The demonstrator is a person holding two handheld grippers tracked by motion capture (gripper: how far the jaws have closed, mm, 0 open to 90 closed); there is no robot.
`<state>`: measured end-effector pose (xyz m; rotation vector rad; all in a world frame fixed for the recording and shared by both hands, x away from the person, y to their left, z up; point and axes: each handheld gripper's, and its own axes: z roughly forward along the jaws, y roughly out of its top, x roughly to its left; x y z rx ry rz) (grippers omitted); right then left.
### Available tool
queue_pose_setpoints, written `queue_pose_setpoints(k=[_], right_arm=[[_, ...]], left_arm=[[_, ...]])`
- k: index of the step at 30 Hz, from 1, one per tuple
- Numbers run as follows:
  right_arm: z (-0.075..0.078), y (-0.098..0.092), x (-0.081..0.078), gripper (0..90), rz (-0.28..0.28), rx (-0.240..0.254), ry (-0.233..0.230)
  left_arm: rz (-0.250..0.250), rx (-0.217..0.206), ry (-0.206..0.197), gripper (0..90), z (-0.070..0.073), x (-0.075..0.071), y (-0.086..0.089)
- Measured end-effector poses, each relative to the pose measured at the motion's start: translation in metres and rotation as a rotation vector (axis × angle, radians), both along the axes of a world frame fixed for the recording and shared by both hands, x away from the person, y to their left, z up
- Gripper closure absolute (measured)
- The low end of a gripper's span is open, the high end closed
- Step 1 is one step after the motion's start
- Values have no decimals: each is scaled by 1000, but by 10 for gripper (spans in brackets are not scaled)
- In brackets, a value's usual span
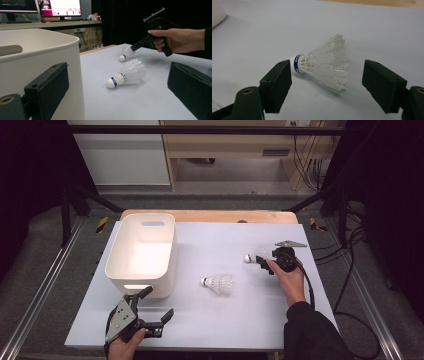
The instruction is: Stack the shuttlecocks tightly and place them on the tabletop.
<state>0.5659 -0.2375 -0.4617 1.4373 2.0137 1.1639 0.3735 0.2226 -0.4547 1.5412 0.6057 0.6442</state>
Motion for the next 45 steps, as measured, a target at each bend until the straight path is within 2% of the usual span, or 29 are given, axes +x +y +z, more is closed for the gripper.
queue_pose_setpoints(k=[6, 17, 31, 38, 45], right_arm=[[-4, 1, 3, 327, -1, -3, 5], [-7, 7, 3, 463, 38, -18, -1], [-8, 7, 0, 704, 80, -22, 10], [-7, 9, -3, 838, 109, -7, 21], [-3, 10, -9, 895, 134, 23, 23]], left_arm=[[-1, 7, 1, 36, 0, 0, -1], [-1, 8, 3, 36, -1, 0, -1], [1, 9, 4, 37, -1, 0, -1], [1, 9, 4, 37, -1, 0, -1], [4, 3, 3, 37, 0, 0, 0]])
